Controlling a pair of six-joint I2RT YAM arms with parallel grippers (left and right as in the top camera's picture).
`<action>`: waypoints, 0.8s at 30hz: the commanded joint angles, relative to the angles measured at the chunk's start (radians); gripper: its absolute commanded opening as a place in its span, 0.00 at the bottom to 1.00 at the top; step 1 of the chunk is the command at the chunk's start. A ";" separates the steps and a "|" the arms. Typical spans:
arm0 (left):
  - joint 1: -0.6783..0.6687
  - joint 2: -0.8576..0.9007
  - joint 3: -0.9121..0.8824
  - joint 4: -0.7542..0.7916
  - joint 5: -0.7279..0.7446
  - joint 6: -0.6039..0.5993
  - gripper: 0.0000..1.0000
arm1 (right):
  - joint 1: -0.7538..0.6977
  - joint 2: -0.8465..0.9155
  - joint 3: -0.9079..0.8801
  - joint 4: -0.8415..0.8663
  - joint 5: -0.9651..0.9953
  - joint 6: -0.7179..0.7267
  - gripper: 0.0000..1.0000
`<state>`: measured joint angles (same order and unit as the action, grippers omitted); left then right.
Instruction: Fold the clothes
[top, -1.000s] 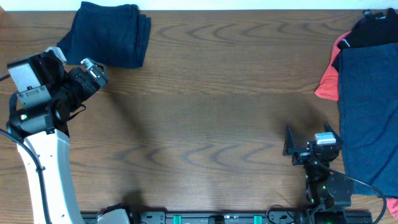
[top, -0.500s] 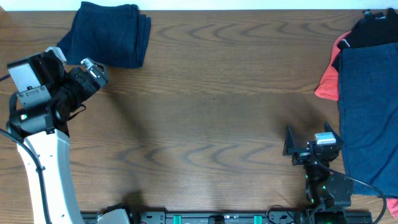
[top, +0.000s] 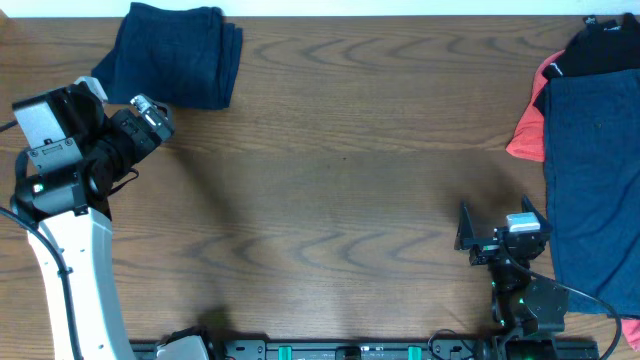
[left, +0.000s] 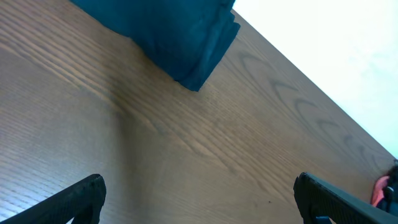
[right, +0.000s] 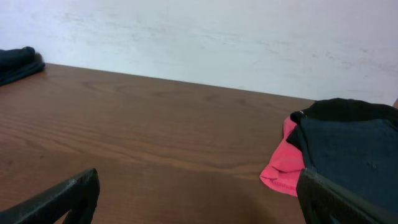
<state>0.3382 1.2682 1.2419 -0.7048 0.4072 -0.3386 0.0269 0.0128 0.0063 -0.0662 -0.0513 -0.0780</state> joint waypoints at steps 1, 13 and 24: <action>-0.013 0.008 -0.009 -0.013 -0.026 0.026 0.98 | -0.008 -0.007 -0.001 -0.005 -0.005 -0.013 0.99; -0.292 -0.188 -0.357 0.373 -0.170 0.238 0.98 | -0.008 -0.007 -0.001 -0.005 -0.005 -0.013 0.99; -0.282 -0.679 -0.898 0.667 -0.177 0.320 0.98 | -0.008 -0.007 -0.001 -0.005 -0.005 -0.013 0.99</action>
<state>0.0338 0.6998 0.4149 -0.0555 0.2497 -0.0505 0.0269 0.0120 0.0063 -0.0666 -0.0525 -0.0784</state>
